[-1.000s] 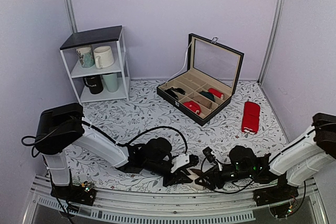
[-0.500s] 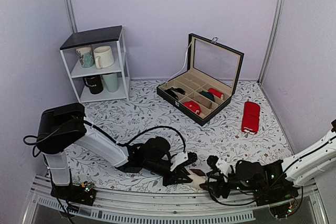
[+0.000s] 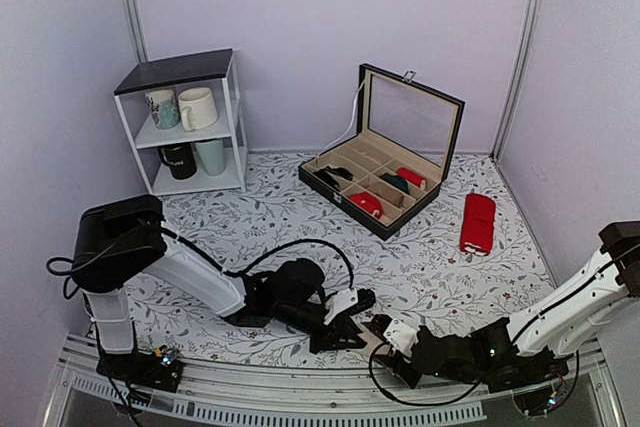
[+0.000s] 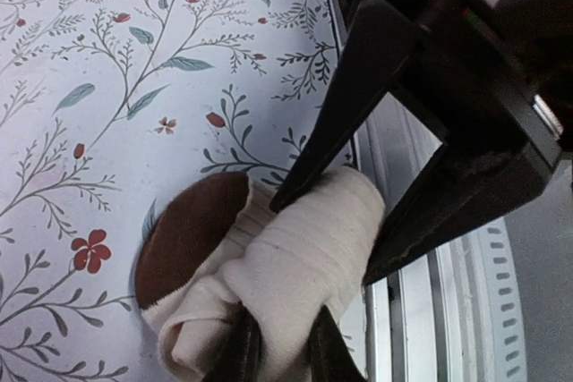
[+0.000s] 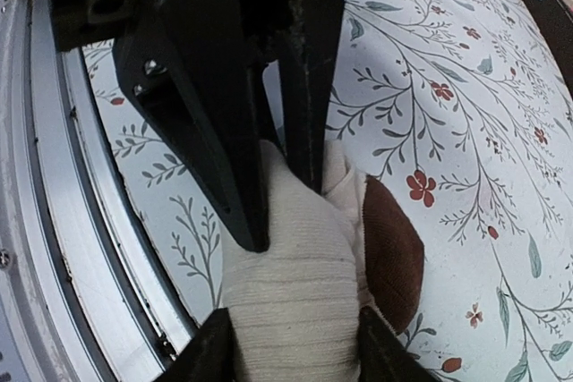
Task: Roll the socks
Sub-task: Roll a pair of socks at the center of the board.
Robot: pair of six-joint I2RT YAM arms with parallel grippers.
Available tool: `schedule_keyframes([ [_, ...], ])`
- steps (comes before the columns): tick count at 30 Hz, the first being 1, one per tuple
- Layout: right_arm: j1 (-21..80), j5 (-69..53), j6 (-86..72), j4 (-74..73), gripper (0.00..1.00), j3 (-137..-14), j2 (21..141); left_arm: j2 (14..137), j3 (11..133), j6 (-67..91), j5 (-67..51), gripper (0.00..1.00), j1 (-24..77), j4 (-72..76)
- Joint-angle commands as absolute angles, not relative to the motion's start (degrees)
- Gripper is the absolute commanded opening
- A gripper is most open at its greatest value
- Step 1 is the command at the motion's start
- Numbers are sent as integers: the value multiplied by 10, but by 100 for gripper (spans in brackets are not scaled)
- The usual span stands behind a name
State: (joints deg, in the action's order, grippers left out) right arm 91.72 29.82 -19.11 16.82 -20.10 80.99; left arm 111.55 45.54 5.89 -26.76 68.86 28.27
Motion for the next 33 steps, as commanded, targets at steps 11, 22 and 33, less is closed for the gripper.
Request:
schedule_keyframes([
  [11,906,220,-332,175,14,-138,814,1133,446,31,-205,51,692,83],
  [22,843,69,-424,220,13,-103,859,965,355,-86,-125,69,704,263],
  [33,823,-47,-501,281,13,-114,986,971,328,-183,-126,69,736,379],
])
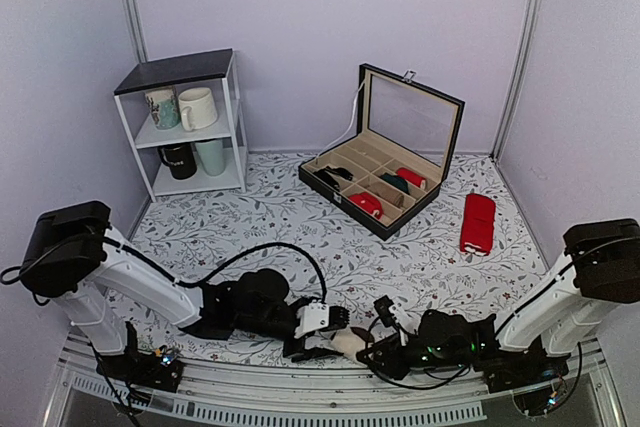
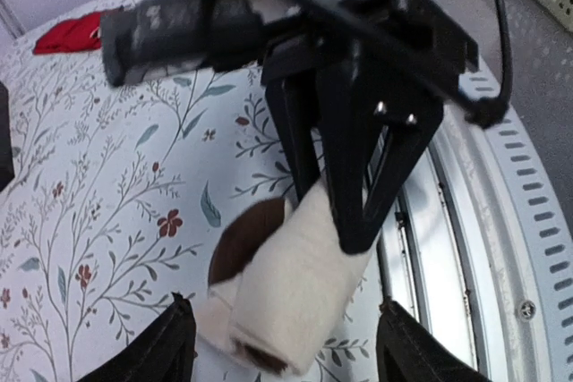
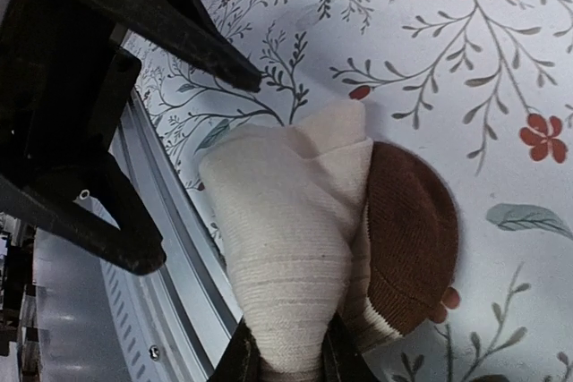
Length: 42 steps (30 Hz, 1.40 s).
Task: Roll the socks
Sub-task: Roll a pair of socks at the center of the board.
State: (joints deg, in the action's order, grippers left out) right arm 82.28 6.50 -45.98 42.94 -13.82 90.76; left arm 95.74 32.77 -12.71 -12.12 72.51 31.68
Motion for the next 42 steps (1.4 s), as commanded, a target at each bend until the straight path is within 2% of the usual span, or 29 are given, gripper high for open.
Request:
schedule_keyframes([
  [1,823,-52,-505,281,13,-117,994,978,335,-187,-131,69,736,370],
  [12,807,-68,-526,281,13,-117,1016,1022,349,-130,-132,51,738,305],
  [18,803,-78,-526,282,13,-121,1028,1015,336,-102,-131,34,738,298],
  [22,799,-81,-526,282,13,-121,1030,1031,338,-90,-135,27,738,291],
  [24,797,-82,-526,282,14,-121,1030,1041,341,-84,-141,18,738,288],
  [26,795,-85,-525,281,15,-122,1029,1049,346,-77,-142,0,738,282],
  [36,770,-66,-483,242,34,-152,987,1095,408,-15,-145,0,735,140],
  [42,765,-20,-449,148,58,-193,948,1119,399,11,-163,0,734,128],
])
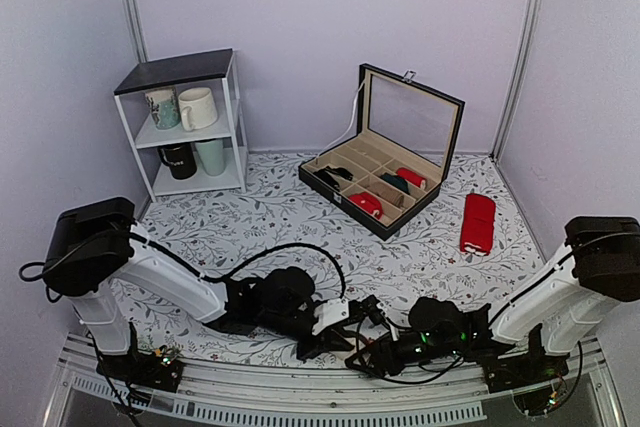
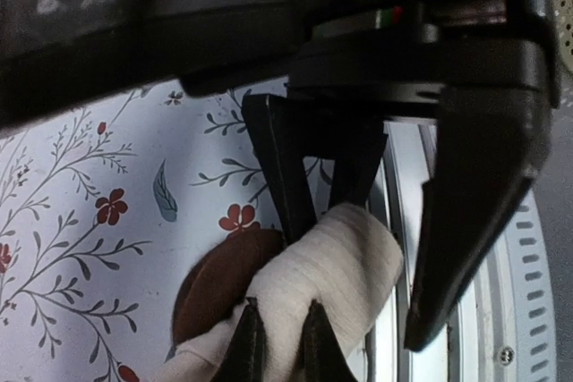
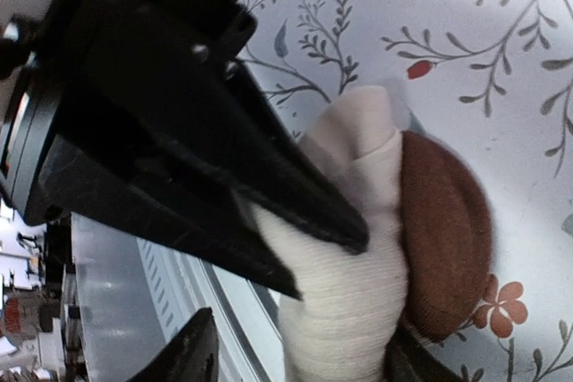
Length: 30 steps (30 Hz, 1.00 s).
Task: Roll the socks
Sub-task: Roll a pair of socks at the center of the board.
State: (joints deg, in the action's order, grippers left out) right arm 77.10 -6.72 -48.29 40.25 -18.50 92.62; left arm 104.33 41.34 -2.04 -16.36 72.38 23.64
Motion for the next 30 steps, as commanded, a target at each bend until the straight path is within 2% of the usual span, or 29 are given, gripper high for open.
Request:
schedule_keyframes([
  [1,764,-8,-445,129,61,-198,932,1121,396,13,-166,0,735,131],
  [7,758,37,-416,0,72,-221,798,1144,388,21,-171,0,734,137],
  [12,749,39,-400,-74,77,-236,720,1155,395,20,-176,0,733,133],
  [17,740,12,-397,-57,79,-233,691,1159,397,20,-181,0,732,129],
  [25,736,-35,-374,23,99,-227,708,1173,407,19,-189,0,728,123],
  [30,730,-30,-362,60,100,-228,733,1171,409,14,-190,0,726,115],
])
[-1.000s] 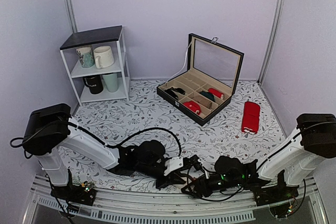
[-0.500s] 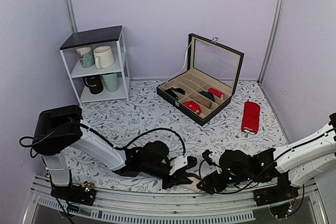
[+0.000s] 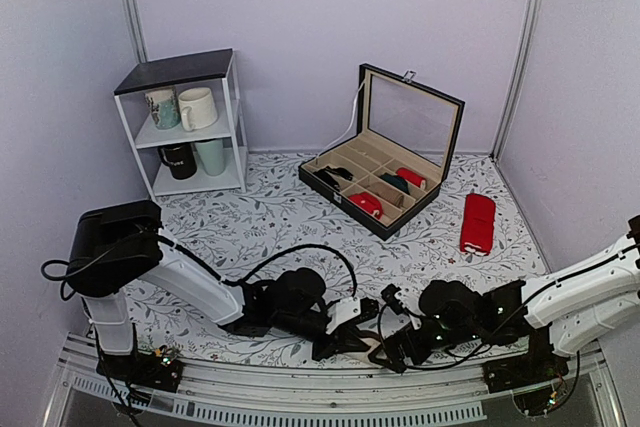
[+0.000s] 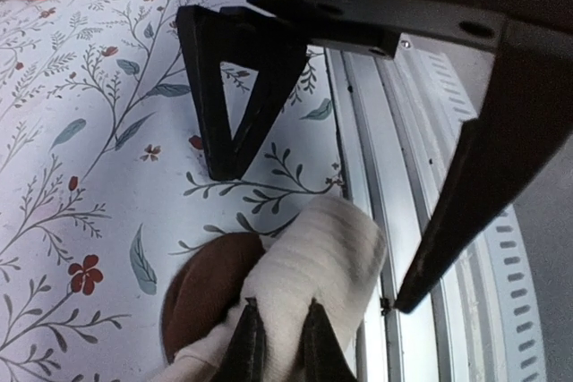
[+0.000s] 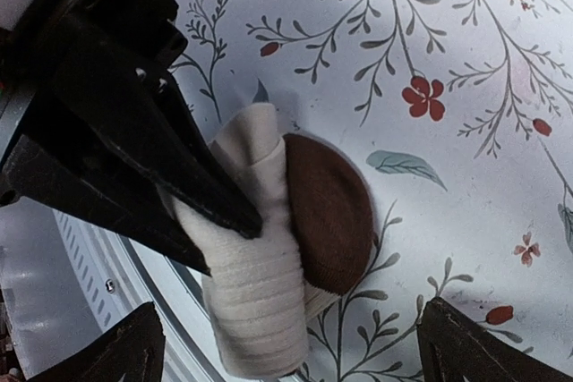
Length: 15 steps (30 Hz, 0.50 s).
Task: Roll the socks
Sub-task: Roll a pair of socks at the center of the board.
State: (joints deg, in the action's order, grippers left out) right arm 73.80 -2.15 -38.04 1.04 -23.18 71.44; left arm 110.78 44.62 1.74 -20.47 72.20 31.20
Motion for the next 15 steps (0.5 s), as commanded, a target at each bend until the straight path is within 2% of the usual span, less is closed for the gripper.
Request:
schedule_keyframes([
  [1,729,-33,-356,75,100,-226,737,1171,408,14,-191,0,725,115],
  [15,727,-69,-345,134,95,-217,827,1175,407,13,-196,0,722,118],
])
